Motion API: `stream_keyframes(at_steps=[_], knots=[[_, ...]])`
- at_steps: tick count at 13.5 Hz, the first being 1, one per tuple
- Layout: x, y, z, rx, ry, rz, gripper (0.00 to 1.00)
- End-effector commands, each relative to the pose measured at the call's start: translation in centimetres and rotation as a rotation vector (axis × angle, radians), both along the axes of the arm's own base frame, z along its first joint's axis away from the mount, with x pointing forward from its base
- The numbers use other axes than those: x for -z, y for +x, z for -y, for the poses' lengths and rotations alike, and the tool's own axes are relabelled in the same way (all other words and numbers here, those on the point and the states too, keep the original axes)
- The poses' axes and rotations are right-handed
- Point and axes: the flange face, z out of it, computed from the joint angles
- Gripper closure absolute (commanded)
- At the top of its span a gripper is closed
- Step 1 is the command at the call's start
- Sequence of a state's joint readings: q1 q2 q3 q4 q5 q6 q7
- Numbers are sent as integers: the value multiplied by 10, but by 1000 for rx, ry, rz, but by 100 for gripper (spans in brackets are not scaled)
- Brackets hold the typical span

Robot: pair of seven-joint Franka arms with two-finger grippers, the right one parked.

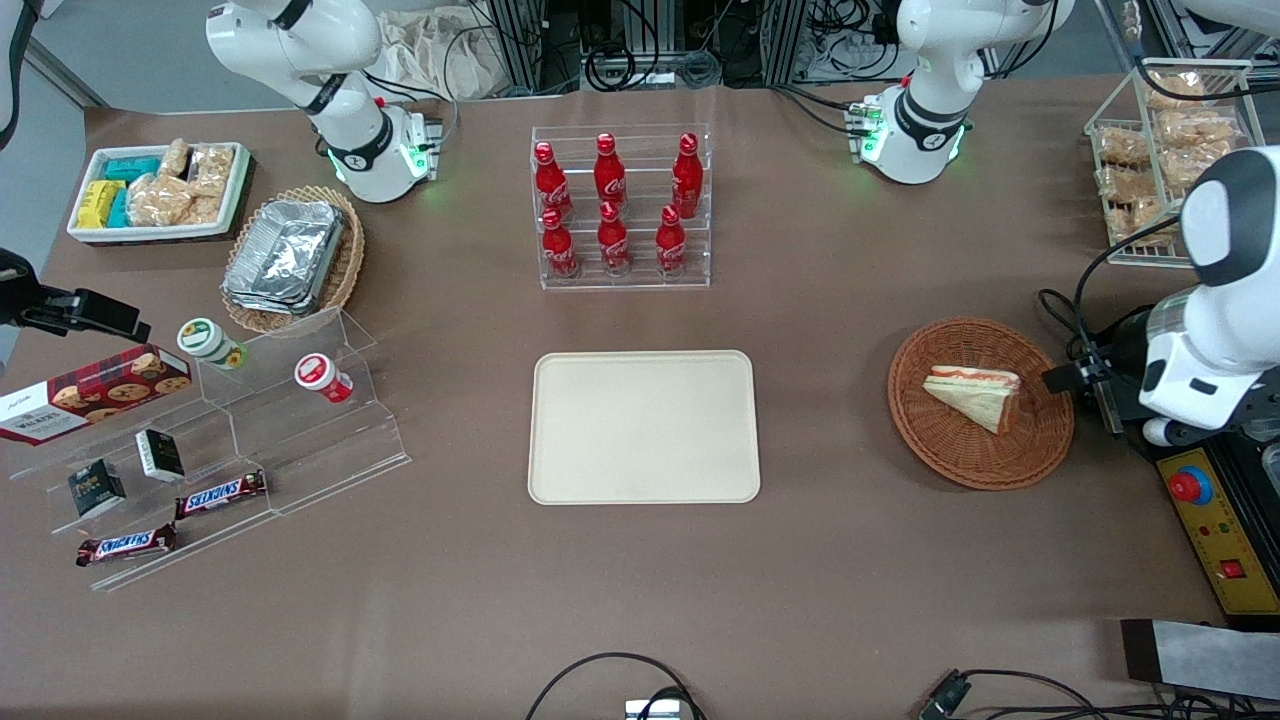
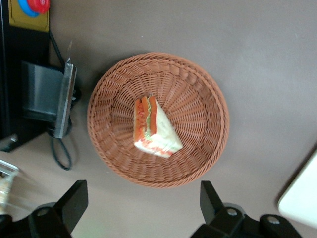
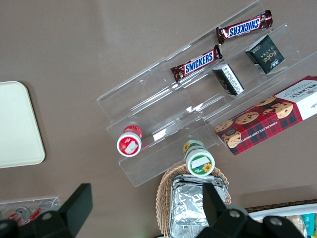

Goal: Place sandwich from basket to tray
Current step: 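Move the left gripper over the wrapped sandwich in the wicker basket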

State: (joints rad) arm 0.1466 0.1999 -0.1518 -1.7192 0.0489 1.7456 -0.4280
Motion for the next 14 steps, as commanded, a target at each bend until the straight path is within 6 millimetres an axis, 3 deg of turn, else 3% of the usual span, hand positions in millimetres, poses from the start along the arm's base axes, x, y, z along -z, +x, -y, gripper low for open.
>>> stream_keyframes(at_steps=[1,5,6,10,14], knots=[[31,-18,2,-74,31,56,0],[96,-34,-4,-93,10,74,0],[108,-38,-15,-113,10,93,0],[142,-44,-29,-139,1,136,0],[160,-51,-31,-156,-12,128,0]])
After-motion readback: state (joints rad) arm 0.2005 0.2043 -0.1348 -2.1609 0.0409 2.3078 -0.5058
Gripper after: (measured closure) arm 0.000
